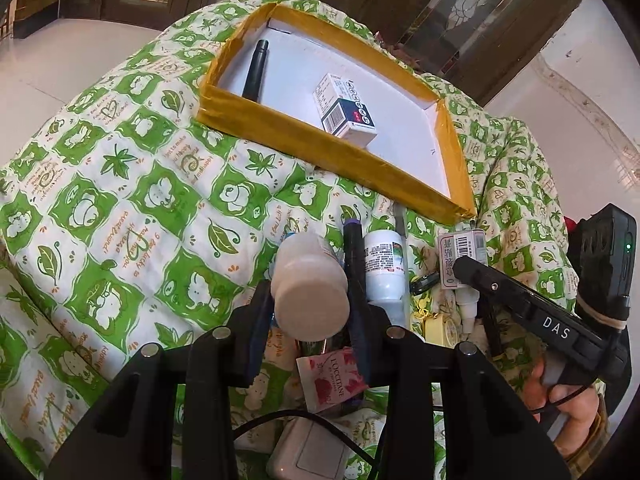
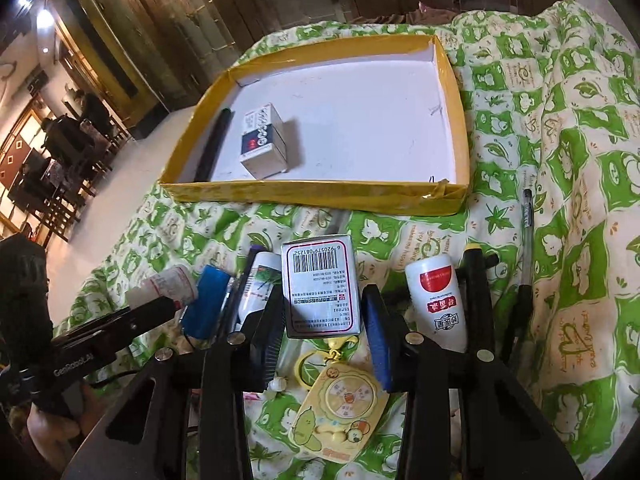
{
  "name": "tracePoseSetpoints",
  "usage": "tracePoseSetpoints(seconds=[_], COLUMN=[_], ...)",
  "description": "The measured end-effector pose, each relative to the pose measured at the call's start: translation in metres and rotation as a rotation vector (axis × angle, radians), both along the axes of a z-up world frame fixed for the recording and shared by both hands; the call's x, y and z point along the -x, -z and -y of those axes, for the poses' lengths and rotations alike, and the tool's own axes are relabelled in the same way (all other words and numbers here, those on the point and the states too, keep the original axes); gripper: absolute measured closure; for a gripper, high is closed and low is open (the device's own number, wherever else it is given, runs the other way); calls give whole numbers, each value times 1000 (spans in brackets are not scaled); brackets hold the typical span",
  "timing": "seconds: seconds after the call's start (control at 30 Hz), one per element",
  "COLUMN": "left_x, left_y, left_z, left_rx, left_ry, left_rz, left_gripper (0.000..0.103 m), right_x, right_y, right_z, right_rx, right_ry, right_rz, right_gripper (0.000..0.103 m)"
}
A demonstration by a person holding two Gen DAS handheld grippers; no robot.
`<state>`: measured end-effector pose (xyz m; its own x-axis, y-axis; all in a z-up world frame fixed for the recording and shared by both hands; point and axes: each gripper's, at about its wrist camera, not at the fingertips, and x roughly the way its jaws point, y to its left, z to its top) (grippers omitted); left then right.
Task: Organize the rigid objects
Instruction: 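Grasp the white bottle with the left gripper while the right lifts the barcode box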
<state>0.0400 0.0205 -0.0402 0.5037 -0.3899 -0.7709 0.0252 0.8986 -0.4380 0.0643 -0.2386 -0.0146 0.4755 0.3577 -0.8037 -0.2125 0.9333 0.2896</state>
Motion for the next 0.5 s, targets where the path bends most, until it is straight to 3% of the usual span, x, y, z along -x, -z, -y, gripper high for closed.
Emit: tracePoseSetpoints(seconds=[0.5], left_x=[9], left_y=[-12], left_z=[-10], left_rx=[31], left_ry=[-18], left_rz=[76], left_gripper=[70], right_x=[2], right_y=[-1], right_z=[-2], right_rx=[7], right_ry=[-3], right_rz=[14], right_gripper=[69])
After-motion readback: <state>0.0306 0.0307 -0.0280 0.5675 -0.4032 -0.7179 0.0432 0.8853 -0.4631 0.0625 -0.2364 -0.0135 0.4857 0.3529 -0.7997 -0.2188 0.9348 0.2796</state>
